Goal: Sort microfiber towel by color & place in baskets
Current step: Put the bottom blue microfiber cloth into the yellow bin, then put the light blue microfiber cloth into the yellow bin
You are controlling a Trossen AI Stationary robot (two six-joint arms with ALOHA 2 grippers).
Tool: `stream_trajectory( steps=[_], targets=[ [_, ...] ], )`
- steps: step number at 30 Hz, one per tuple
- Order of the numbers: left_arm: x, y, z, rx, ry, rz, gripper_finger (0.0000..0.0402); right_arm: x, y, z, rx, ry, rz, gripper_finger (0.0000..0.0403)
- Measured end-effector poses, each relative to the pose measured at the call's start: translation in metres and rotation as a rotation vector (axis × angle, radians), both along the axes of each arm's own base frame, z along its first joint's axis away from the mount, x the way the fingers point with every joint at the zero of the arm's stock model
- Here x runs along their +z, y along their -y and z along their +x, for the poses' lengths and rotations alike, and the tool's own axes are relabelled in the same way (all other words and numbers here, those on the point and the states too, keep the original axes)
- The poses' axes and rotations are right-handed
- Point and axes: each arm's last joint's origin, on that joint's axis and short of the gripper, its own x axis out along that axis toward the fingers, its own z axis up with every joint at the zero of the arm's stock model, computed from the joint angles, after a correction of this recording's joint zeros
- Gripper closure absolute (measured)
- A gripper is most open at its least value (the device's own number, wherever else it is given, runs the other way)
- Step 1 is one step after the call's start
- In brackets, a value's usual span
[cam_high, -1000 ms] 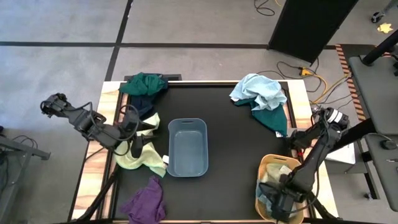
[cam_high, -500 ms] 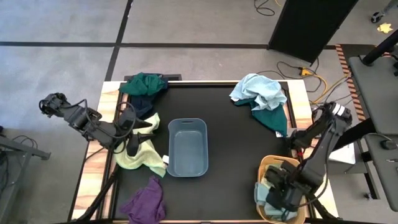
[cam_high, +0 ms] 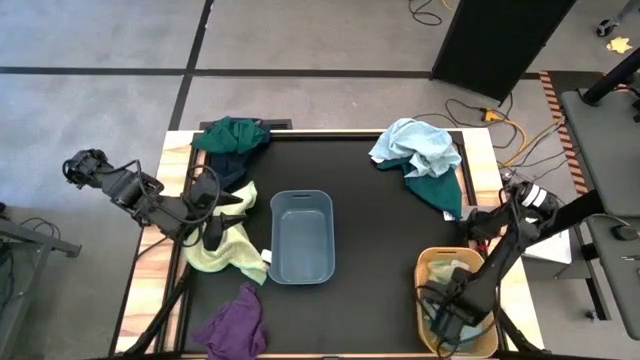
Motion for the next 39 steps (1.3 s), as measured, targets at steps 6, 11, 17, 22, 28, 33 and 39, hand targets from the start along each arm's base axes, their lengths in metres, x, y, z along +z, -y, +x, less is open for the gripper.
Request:
stream_trajectory(
  steps=[6, 11, 17, 22, 28, 33, 39],
  targets=[
    [0.001, -0.009, -0.015, 0.004, -0.006, 0.002, 0.0171, 0.059, -0.009, 0.005, 0.114, 0.073, 0.163, 0.0163],
    [0.005, -0.015, -0.025, 0.009, 0.033, -0.013, 0.0171, 0.118, -0.001, 0.007, 0.030, 0.162, 0.231, 0.0138],
    [0.009, -0.021, -0.034, 0.032, 0.072, 0.000, 0.0171, 0.159, 0.026, 0.011, -0.171, 0.379, 0.088, 0.0129],
    [0.011, -0.024, -0.040, 0.024, 0.092, 0.003, 0.0171, 0.172, 0.057, 0.021, -0.406, 0.525, -0.113, 0.0139],
    [0.013, -0.028, -0.047, 0.015, 0.114, 0.001, 0.0171, 0.186, 0.108, 0.049, -0.752, 0.784, -0.317, 0.0161],
    [0.013, -0.026, -0.043, 0.019, 0.113, 0.016, 0.0171, 0.183, 0.162, 0.077, -0.855, 0.706, -0.439, 0.0174],
    [0.009, -0.018, -0.033, -0.097, 0.057, 0.059, 0.0171, 0.174, 0.231, 0.096, -1.049, 0.577, -0.556, 0.0177]
  ],
)
